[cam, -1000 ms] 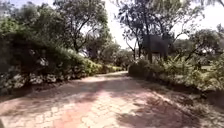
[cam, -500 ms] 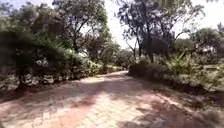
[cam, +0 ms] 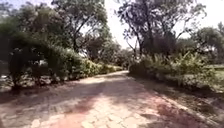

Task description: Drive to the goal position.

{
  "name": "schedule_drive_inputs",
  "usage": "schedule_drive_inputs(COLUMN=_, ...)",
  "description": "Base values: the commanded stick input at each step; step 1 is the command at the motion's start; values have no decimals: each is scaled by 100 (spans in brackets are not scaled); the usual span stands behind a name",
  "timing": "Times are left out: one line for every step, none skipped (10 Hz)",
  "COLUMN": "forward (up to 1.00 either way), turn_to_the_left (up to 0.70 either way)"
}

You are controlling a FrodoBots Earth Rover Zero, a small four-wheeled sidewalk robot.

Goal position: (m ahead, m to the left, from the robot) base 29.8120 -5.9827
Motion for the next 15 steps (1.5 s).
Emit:
schedule_drive_inputs(forward=50, turn_to_the_left=0)
schedule_drive_inputs(forward=50, turn_to_the_left=0)
schedule_drive_inputs(forward=50, turn_to_the_left=0)
schedule_drive_inputs(forward=50, turn_to_the_left=0)
schedule_drive_inputs(forward=50, turn_to_the_left=0)
schedule_drive_inputs(forward=50, turn_to_the_left=0)
schedule_drive_inputs(forward=50, turn_to_the_left=0)
schedule_drive_inputs(forward=50, turn_to_the_left=0)
schedule_drive_inputs(forward=50, turn_to_the_left=0)
schedule_drive_inputs(forward=50, turn_to_the_left=0)
schedule_drive_inputs(forward=50, turn_to_the_left=0)
schedule_drive_inputs(forward=50, turn_to_the_left=0)
schedule_drive_inputs(forward=50, turn_to_the_left=0)
schedule_drive_inputs(forward=50, turn_to_the_left=0)
schedule_drive_inputs(forward=50, turn_to_the_left=0)
